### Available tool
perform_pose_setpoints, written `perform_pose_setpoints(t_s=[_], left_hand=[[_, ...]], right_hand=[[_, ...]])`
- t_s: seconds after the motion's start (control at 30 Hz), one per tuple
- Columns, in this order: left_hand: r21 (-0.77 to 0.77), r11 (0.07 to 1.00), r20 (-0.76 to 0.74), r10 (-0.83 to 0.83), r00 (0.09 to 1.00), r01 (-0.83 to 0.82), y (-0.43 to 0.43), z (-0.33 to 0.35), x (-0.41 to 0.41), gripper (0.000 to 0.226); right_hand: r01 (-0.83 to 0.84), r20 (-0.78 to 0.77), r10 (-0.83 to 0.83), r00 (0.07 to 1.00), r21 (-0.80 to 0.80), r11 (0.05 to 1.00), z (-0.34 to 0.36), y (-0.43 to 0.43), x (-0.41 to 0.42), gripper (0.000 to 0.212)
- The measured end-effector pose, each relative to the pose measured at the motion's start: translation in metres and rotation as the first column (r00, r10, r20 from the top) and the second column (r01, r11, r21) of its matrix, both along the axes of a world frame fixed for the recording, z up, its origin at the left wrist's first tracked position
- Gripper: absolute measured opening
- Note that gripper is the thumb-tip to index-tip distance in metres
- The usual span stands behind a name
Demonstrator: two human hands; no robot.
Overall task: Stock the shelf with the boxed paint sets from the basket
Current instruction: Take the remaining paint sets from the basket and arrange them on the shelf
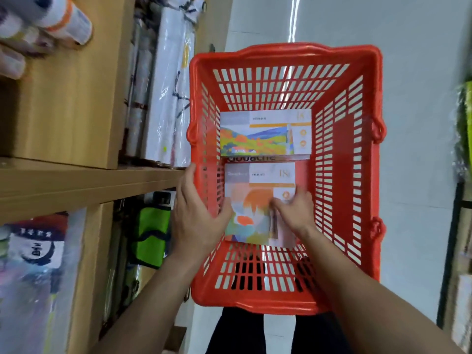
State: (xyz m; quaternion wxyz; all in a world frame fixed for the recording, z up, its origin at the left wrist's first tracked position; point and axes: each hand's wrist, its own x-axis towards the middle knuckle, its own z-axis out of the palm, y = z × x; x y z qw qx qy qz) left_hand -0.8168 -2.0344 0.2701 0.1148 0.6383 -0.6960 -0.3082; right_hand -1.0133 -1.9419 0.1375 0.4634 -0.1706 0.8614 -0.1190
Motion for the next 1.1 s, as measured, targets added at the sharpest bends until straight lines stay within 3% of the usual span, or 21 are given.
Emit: perform_pose_setpoints(t_s=[0.07, 0.13, 0.27, 0.4, 0.57, 0.77, 0.9, 1.1], left_hand=[[0.007, 1.000, 0.004, -0.001, 1.000, 0.001, 0.000, 0.000, 0.000, 0.093], [0.020, 1.000, -0.001, 0.003, 1.000, -0.003, 0.000, 0.000, 0.000, 0.091], [-0.075, 0.997, 0.035, -0.026, 0.999, 0.029, -0.001, 0.013, -0.004, 0.079], [-0.246, 0.943, 0.057, -0.217, 0.975, 0.224, -0.017, 0.033, -0.030, 0.056], [0.029, 0.926, 0.038, -0.378, 0.925, 0.377, -0.075, -0.005, -0.099, 0.051], [0.229, 0.847, 0.302, -0.530, 0.792, 0.479, -0.141, -0.089, -0.140, 0.079], [0.255, 0.807, 0.413, -0.590, 0.694, 0.533, -0.153, -0.111, -0.144, 0.089], [0.328, 0.801, 0.410, -0.598, 0.688, 0.501, -0.156, -0.114, -0.147, 0.091]], right_hand=[[0.027, 0.066, -0.021, 0.998, -0.086, 0.996, 0.015, -0.004, 0.005, 0.042], [0.056, 0.097, -0.045, 0.994, -0.117, 0.991, 0.041, -0.007, 0.013, 0.030], [0.089, 0.109, -0.072, 0.991, -0.163, 0.983, 0.060, 0.009, 0.018, 0.029], [0.139, 0.078, -0.128, 0.989, -0.165, 0.976, 0.064, 0.014, 0.011, 0.028], [0.201, 0.085, -0.190, 0.978, -0.145, 0.969, 0.058, 0.013, 0.005, 0.031], [0.292, 0.080, -0.288, 0.954, -0.054, 0.955, 0.034, 0.023, -0.003, 0.036], [0.357, 0.098, -0.351, 0.931, -0.041, 0.933, 0.023, 0.018, -0.008, 0.036], [0.378, 0.064, -0.373, 0.926, -0.089, 0.922, -0.015, 0.004, -0.008, 0.083]])
